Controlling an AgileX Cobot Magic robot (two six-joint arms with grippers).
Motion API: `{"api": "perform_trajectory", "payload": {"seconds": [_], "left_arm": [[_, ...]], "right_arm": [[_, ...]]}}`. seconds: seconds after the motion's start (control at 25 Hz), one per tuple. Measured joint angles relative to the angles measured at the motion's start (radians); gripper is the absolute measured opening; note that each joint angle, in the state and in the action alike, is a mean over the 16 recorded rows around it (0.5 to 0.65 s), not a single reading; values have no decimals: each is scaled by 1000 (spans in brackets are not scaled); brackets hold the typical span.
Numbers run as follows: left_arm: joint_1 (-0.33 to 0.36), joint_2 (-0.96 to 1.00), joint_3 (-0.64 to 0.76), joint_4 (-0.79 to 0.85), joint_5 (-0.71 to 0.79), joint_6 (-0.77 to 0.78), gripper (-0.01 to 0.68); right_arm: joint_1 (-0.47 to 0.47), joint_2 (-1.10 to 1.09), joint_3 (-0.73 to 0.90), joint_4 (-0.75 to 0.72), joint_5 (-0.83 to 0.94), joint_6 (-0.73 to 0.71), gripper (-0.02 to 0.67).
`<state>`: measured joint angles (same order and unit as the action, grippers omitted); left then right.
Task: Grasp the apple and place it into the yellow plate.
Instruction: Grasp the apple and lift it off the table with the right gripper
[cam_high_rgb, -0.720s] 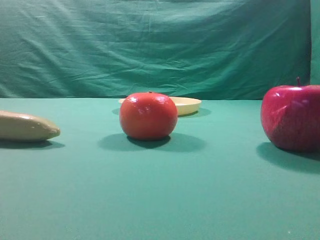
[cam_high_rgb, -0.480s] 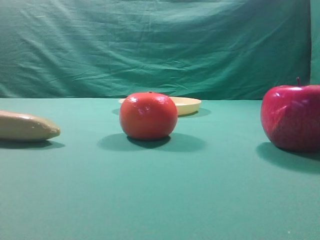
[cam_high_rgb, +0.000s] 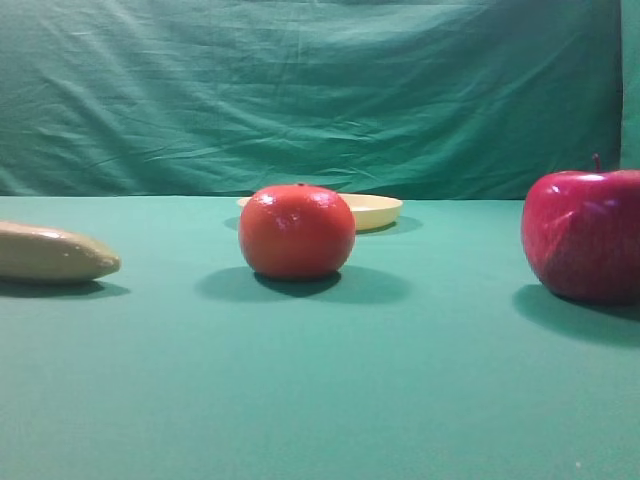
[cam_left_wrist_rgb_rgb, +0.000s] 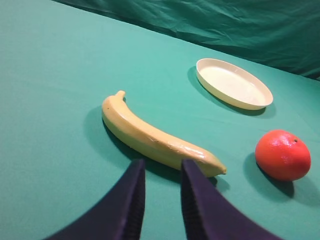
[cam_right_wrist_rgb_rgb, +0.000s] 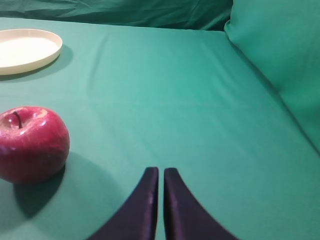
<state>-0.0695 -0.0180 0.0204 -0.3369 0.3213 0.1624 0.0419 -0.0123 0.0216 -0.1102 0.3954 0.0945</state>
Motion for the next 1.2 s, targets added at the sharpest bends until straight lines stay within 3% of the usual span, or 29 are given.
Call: {"api": "perform_trajectory", "payload": {"seconds": [0.32,0.68,1.2], "left_arm": [[0,0,0,0,0,0,157],[0,0,0,0,0,0,157],[0,0,0,0,0,0,157]], "right_arm": [[0,0,1,24,-15,35,0],[0,0,4,154,-86,135,0],[0,0,6,270,-300,211,0]]}}
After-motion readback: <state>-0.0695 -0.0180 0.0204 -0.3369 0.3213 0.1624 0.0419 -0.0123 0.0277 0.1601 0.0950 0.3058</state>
